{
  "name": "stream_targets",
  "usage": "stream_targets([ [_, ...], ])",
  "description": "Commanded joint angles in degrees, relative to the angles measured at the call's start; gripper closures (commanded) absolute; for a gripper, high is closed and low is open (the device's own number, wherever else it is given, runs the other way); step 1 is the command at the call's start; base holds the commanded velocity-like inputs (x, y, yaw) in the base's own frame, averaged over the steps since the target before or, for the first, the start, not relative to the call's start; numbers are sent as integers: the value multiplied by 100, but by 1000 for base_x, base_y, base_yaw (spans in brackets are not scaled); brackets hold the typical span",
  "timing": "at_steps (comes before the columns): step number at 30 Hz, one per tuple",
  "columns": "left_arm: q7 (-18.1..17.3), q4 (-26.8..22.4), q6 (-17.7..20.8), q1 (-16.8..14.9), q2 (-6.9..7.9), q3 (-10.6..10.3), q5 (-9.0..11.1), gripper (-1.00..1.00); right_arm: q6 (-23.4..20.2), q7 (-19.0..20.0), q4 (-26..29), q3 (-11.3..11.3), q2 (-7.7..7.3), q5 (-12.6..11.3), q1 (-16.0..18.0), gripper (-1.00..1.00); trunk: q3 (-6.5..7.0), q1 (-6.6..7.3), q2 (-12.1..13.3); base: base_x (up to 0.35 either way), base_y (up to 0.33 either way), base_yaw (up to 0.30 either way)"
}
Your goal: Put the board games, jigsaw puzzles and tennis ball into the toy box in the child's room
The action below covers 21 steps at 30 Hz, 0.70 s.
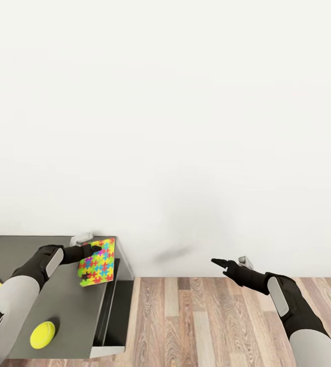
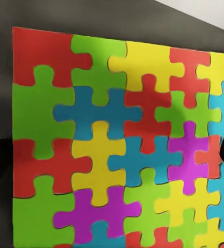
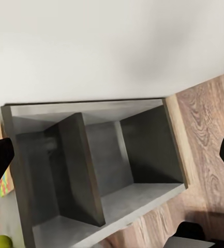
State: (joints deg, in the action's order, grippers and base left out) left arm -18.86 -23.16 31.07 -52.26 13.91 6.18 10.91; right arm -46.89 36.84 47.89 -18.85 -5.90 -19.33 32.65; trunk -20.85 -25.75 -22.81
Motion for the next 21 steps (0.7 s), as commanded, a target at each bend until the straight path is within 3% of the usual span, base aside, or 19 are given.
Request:
stream_targets([
  [1,-14,-4,47,-4,-2,32,16,-100,-33,14,1,-13,2,0,5,-100,-10,-3,-11,0,-71,0],
  [21,-17,-4,45,-4,-2,31,16,-100,362,16,-34,-4,2,-6,5,-100,-10,-3,-11,0,-48,0],
])
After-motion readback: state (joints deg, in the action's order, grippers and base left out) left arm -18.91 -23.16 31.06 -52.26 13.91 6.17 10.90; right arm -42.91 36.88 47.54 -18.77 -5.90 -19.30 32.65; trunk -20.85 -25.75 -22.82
